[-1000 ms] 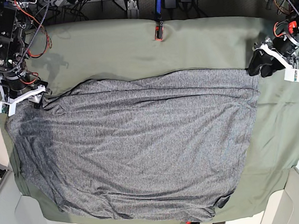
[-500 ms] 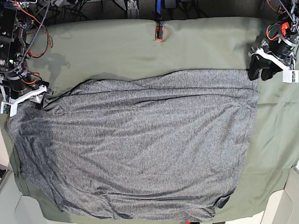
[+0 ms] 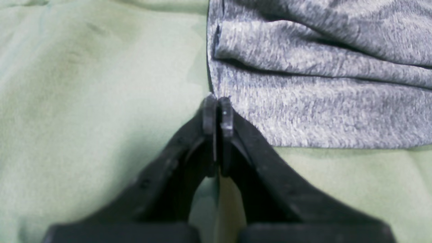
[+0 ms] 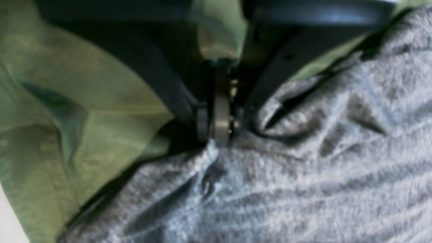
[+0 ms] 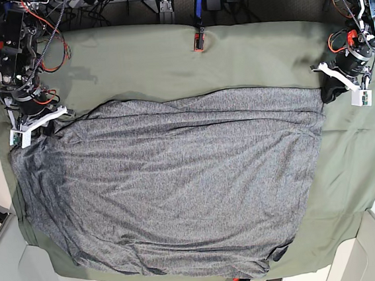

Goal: Fold the T-shirt properly
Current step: 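Drag the held shirt edge with both grippers toward the hem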

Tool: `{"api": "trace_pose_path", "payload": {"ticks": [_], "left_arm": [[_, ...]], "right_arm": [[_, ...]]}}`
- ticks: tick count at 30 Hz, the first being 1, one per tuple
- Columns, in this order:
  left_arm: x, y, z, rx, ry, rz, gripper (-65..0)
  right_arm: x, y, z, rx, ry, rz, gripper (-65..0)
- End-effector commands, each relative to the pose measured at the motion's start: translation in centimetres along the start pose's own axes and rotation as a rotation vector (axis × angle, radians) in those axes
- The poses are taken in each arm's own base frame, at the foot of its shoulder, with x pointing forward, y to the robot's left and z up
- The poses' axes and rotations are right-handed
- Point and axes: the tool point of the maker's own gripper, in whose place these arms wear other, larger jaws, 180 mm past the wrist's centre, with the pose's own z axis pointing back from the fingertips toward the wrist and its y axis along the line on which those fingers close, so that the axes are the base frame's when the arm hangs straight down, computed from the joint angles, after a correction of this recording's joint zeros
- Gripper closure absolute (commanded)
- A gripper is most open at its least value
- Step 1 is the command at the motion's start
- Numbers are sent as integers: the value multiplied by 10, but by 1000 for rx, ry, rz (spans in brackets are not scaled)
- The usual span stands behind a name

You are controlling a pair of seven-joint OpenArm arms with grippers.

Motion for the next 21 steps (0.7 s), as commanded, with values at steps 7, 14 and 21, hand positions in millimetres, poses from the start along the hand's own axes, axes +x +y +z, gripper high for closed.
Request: {"api": "trace_pose_path", "payload": {"ticks": [7, 14, 21], "left_arm": [[25, -6, 22, -69, -22, -23, 0], [50, 12, 69, 10, -100, -61, 0], [84, 20, 82, 31, -145, -156, 0]], "right_arm": [[5, -14, 9, -35, 35, 29, 0], [38, -28, 34, -50, -66, 4, 0], [65, -32, 35, -15, -127, -10, 0]]}}
